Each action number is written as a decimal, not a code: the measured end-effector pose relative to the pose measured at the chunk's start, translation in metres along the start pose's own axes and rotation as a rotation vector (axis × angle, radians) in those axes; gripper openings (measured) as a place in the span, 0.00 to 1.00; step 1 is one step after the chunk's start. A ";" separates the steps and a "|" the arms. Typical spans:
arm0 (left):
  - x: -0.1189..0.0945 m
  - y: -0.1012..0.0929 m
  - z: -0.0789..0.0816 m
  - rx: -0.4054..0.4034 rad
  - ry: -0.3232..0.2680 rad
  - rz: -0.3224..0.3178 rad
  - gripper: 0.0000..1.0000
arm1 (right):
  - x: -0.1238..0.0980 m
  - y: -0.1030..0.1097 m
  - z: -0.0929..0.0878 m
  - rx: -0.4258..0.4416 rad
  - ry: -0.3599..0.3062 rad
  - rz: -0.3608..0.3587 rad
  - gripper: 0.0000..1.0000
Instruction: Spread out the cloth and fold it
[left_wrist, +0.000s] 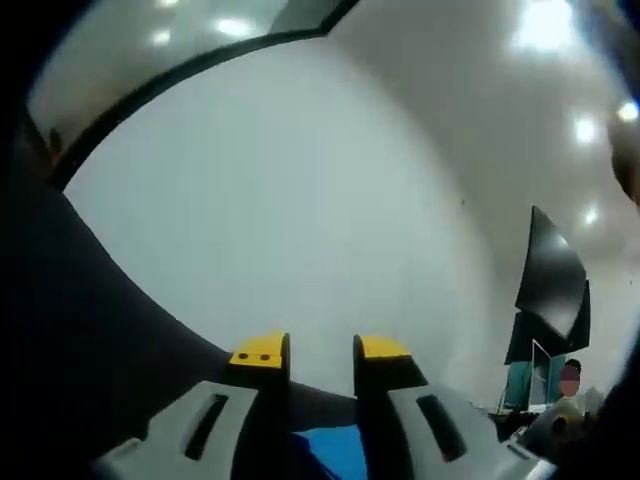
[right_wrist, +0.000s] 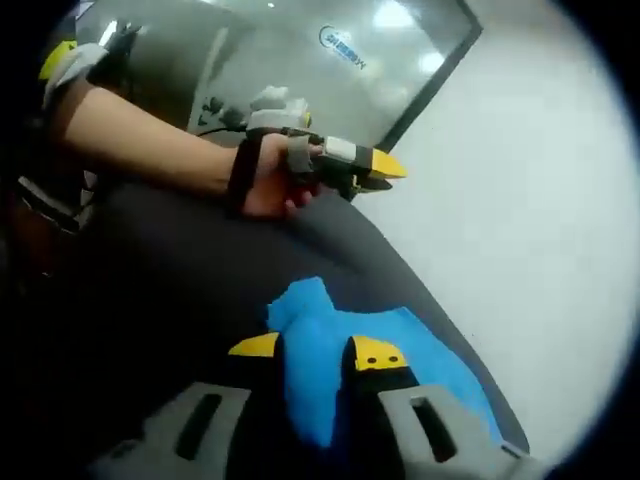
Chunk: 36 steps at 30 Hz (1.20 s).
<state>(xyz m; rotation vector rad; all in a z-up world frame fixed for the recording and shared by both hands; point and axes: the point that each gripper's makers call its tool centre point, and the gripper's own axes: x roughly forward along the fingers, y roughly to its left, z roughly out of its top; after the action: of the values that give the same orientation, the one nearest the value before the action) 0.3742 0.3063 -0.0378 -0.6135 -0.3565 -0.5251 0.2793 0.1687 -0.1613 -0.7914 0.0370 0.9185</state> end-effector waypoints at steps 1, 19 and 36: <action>0.001 -0.003 -0.001 0.013 0.001 -0.008 0.27 | -0.003 0.003 0.005 0.022 -0.021 0.005 0.06; -0.031 -0.134 -0.091 0.650 0.354 -0.616 0.84 | -0.095 -0.089 0.049 0.531 -0.331 0.048 0.05; -0.009 -0.135 -0.148 1.041 0.607 -0.590 0.02 | -0.165 -0.122 0.054 0.534 -0.424 0.032 0.05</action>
<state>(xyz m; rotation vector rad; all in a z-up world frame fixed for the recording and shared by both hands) 0.3149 0.1226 -0.0945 0.6838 -0.1797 -0.9470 0.2480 0.0446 0.0084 -0.0950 -0.0743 1.0304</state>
